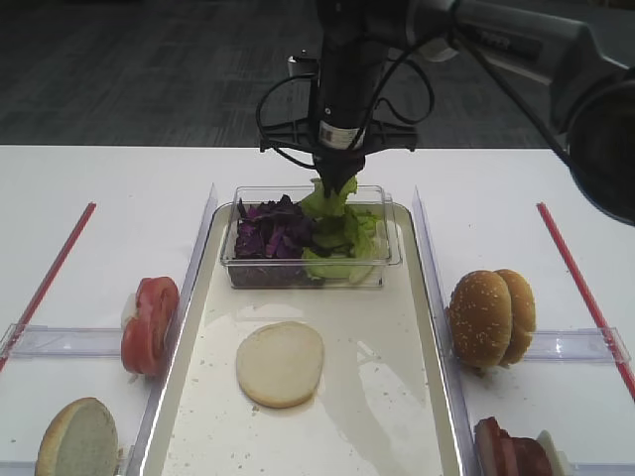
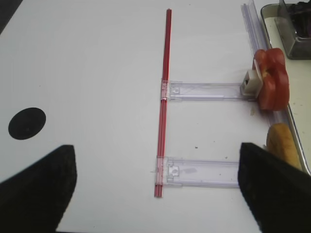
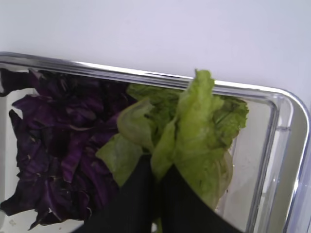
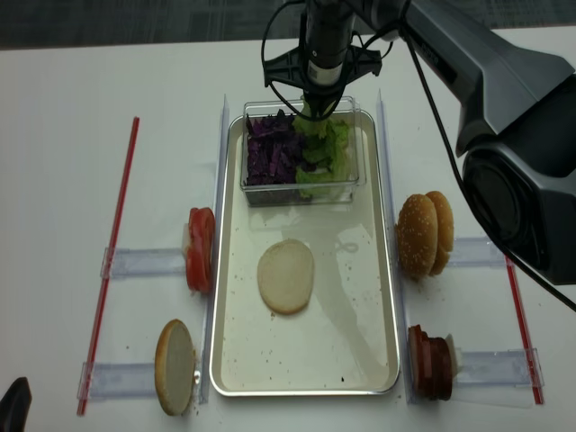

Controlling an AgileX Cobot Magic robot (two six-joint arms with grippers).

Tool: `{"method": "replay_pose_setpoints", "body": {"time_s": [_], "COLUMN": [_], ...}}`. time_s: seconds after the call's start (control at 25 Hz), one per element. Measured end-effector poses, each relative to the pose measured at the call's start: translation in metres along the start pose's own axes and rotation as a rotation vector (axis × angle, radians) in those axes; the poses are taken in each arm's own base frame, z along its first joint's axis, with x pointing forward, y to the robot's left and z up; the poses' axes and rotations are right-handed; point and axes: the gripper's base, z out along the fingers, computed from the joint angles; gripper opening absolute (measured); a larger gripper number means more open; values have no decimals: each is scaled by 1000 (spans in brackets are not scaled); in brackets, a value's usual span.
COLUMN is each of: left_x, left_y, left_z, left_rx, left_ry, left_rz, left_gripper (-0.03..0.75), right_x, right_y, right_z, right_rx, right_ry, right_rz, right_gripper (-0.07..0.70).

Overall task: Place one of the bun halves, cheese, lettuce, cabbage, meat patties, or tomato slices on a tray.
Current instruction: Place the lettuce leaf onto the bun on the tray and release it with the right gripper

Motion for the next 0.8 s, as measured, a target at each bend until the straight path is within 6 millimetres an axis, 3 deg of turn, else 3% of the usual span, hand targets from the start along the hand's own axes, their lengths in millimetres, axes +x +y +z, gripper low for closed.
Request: {"method": "replay_pose_setpoints", "body": {"time_s": [0.44,0.8], "left_x": [0,0], "left_y": [0,0], "left_z": [0,0], "left_rx": [0,0], "left_ry": [0,0], "left_rz": [0,0], "left_gripper": [618,618], "right_x": [1,2], "right_y": [5,7], "right_z": [-31,-42], "right_rx": [-25,-50], "right_ry": [-52,-60], "right_rz": [-7,-2], "right_gripper": [55,55]}}
